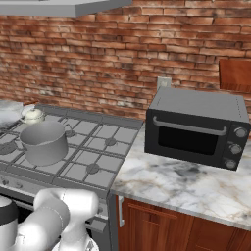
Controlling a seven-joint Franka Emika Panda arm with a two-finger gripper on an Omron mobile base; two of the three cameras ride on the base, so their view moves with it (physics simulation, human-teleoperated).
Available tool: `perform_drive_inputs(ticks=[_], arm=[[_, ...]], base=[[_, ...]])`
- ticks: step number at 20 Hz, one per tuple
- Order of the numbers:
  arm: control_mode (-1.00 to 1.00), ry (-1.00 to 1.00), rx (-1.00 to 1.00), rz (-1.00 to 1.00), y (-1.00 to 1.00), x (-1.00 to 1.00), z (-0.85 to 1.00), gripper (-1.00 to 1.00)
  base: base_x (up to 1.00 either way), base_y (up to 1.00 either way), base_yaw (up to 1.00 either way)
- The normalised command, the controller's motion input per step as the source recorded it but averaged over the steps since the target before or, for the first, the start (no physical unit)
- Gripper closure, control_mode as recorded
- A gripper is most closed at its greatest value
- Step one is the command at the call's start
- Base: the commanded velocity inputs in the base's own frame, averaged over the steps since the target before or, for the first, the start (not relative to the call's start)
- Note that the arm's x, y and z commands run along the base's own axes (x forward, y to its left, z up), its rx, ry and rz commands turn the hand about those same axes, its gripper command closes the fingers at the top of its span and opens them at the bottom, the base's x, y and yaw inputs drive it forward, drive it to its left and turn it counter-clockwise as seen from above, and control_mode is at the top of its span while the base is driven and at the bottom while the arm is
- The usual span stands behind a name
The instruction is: Pick the kettle from the cabinet and place it on a stove burner. Then pick the pot from the counter and place it on another stove burner. Finally, turn both burners on.
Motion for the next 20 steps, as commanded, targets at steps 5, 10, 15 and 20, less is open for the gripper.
perform_drive_inputs(ticks=[5,10,15,20], arm=[[-1.00,-0.03,-0.02,0.00,0.02,0.11,-0.17,-1.00],[-1.00,-0.03,-0.01,0.00,0.04,0.15,-0.12,-1.00],[-1.00,-0.05,0.00,0.00,0.12,0.10,-0.04,-1.00],[-1.00,-0.04,-0.01,0.00,0.11,0.09,-0.13,-1.00]], base=[[0.00,0.00,0.00],[0.00,0.00,0.00],[0.00,0.00,0.00],[0.00,0.00,0.00]])
